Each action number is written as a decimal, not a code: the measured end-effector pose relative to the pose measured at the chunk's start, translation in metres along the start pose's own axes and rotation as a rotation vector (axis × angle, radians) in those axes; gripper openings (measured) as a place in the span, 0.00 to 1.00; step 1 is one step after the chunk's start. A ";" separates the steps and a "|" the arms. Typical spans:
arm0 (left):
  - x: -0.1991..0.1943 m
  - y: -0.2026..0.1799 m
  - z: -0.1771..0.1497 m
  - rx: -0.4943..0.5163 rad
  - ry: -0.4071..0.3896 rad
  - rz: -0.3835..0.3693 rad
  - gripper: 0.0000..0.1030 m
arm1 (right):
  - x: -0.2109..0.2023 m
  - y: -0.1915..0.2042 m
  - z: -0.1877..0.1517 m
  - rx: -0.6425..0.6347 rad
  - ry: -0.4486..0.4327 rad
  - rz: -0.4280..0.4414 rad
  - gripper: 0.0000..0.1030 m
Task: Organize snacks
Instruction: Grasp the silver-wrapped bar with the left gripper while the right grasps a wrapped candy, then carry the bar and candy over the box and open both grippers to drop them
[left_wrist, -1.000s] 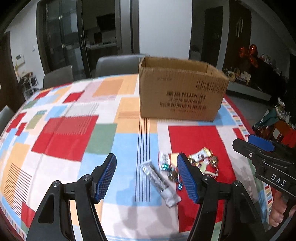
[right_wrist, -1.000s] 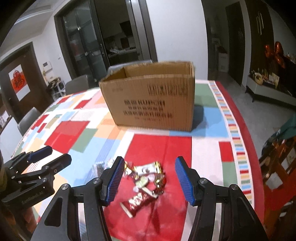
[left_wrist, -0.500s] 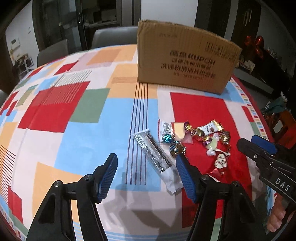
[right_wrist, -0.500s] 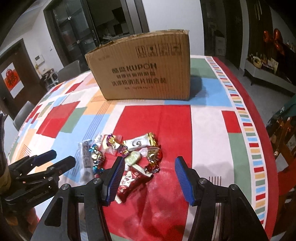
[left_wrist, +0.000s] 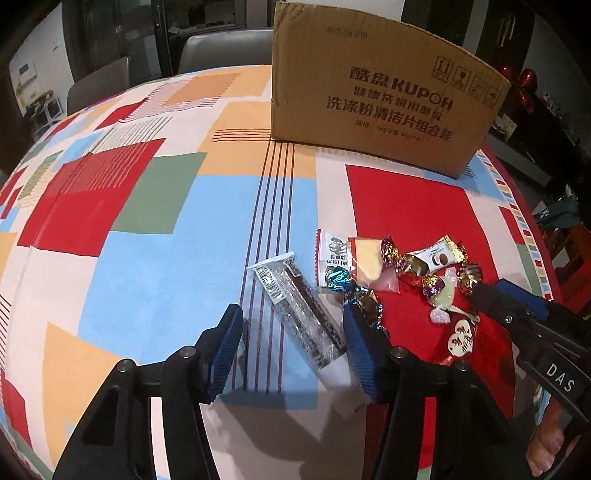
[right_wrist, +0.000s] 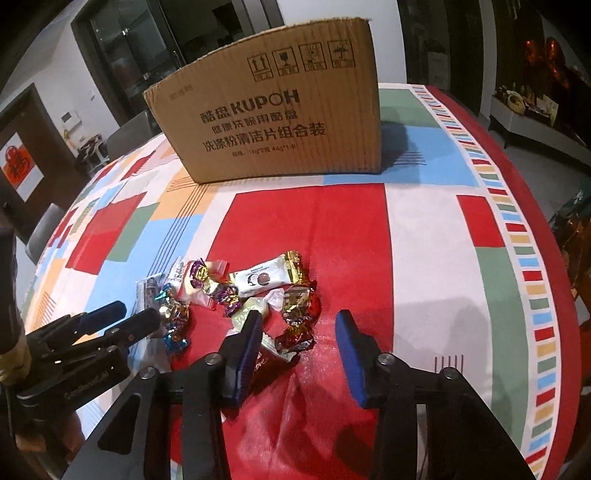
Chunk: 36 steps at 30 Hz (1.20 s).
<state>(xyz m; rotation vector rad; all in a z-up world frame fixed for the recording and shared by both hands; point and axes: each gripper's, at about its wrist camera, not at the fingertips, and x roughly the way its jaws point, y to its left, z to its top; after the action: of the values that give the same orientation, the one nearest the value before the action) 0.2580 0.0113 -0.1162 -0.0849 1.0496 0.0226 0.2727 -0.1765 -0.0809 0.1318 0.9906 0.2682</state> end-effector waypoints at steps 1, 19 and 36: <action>0.002 0.000 0.001 -0.001 0.003 -0.001 0.50 | 0.001 0.000 0.000 0.001 0.001 0.000 0.39; 0.010 -0.001 0.007 0.016 0.005 -0.052 0.27 | 0.013 0.004 0.004 -0.036 0.014 -0.030 0.23; -0.042 -0.004 0.002 0.033 -0.099 -0.099 0.23 | -0.038 0.023 0.002 -0.060 -0.088 0.019 0.23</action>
<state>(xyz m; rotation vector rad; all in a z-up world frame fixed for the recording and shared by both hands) 0.2393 0.0088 -0.0783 -0.1052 0.9457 -0.0794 0.2506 -0.1653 -0.0438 0.0974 0.8938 0.3064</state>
